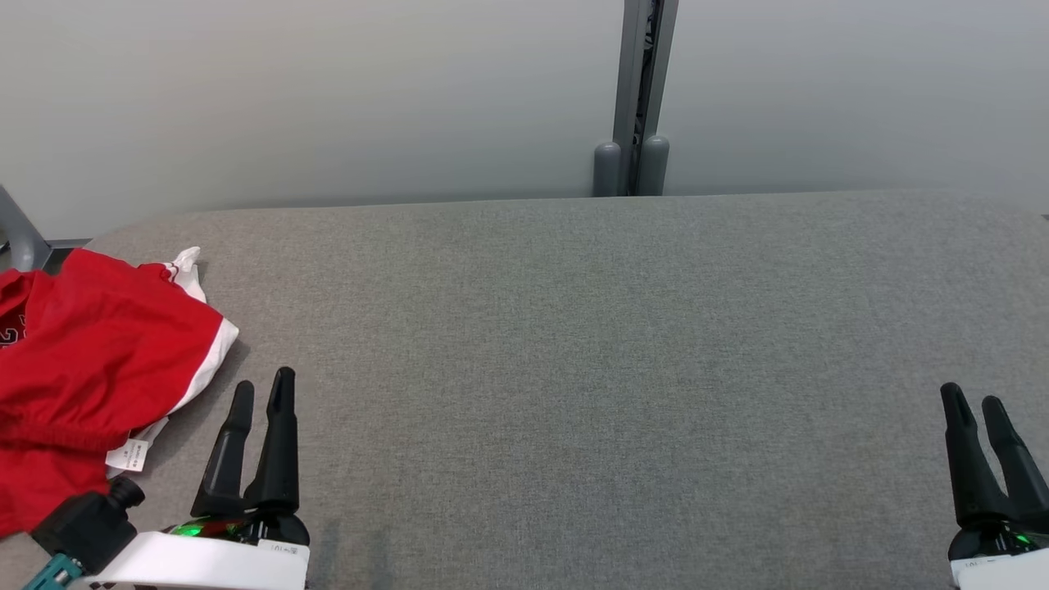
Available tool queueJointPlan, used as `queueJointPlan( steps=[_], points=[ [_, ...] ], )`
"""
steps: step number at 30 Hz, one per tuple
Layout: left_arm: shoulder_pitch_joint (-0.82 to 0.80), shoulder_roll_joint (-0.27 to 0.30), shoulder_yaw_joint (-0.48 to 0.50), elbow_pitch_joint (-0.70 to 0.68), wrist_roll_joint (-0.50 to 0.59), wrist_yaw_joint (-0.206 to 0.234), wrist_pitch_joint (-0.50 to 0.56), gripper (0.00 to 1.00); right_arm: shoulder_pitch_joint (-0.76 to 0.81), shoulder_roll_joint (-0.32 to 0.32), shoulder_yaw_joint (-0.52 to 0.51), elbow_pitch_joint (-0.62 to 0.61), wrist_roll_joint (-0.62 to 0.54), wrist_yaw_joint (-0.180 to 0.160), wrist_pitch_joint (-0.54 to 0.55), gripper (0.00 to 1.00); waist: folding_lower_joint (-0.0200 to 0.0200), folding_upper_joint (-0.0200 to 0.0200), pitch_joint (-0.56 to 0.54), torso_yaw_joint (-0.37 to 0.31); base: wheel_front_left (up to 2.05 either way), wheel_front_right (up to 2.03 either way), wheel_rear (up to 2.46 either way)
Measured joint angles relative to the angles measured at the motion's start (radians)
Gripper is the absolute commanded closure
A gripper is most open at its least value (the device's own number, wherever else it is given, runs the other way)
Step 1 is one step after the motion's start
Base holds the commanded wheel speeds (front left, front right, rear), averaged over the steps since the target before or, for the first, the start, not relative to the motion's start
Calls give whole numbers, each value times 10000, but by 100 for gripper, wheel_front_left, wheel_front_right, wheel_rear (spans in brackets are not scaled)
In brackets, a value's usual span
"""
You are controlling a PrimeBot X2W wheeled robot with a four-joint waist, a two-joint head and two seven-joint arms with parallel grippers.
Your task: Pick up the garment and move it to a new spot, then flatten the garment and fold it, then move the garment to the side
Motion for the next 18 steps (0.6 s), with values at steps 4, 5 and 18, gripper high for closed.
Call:
queueJointPlan(
  steps=[4,5,18],
  points=[
    [-18,29,-56,174,746,63,-113,0,-85,-36,75,169,-727,0,-167,0,0,0,-7,-30,0,0,0],
    [-18,40,-65,203,918,90,-127,0,-133,-36,94,209,-884,2,-182,0,0,0,-8,-37,0,0,0],
    [-236,290,-332,884,2957,378,-447,0,-416,-88,326,988,-2591,4,-600,0,0,0,-19,-121,0,0,0]
  ],
)
